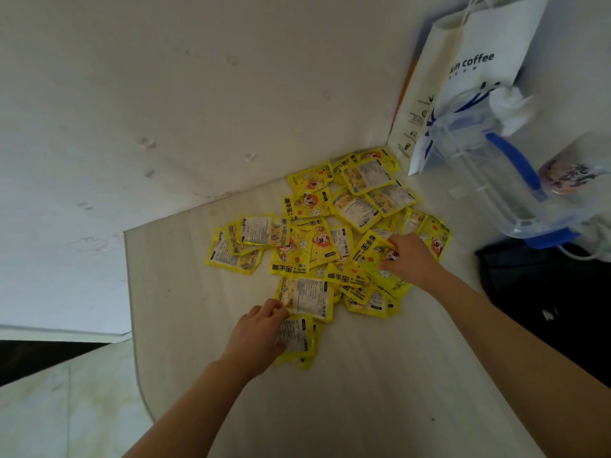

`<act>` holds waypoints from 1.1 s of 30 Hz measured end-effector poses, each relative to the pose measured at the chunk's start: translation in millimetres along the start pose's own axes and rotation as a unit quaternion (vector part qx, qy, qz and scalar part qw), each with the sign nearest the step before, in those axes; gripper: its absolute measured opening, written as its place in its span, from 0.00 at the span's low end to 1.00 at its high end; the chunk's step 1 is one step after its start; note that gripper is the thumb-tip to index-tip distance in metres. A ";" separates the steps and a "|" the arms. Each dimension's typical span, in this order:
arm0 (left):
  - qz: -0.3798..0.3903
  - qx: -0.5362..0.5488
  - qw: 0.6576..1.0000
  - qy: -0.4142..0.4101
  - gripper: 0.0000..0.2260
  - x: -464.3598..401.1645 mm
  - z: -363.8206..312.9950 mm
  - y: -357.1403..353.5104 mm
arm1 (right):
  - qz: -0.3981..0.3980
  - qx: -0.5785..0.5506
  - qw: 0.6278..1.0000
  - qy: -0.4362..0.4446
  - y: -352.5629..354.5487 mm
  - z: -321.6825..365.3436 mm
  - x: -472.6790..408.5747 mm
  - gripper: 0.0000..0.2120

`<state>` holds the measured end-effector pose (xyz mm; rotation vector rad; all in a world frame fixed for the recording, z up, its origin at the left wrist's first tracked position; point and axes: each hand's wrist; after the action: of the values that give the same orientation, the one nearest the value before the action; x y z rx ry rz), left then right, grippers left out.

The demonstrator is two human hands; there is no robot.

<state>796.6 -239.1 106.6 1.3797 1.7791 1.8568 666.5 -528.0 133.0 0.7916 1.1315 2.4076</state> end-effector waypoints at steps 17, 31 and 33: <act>0.018 -0.027 0.999 0.039 0.27 28.7 -6.7 -17.3 | -0.066 -0.180 0.981 -0.040 -5.7 10.1 73.3 0.11; -0.024 0.275 0.944 0.184 0.15 63.4 -8.9 -20.7 | -0.090 -0.381 0.910 -0.137 -61.1 4.7 152.9 0.12; -0.021 0.375 0.903 0.207 0.12 70.8 -10.9 -22.2 | -0.085 -0.427 0.889 -0.143 -68.2 4.5 162.9 0.13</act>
<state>741.3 -190.7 121.7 1.1549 2.9295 1.5711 548.6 -396.4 135.9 0.6526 -0.0264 2.1998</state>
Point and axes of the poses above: each hand's wrist, its own x-axis away from the middle knuckle, its own y-axis out of the back of the hand, z = x × y, and after that the axes turned 12 degrees about y, right-handed
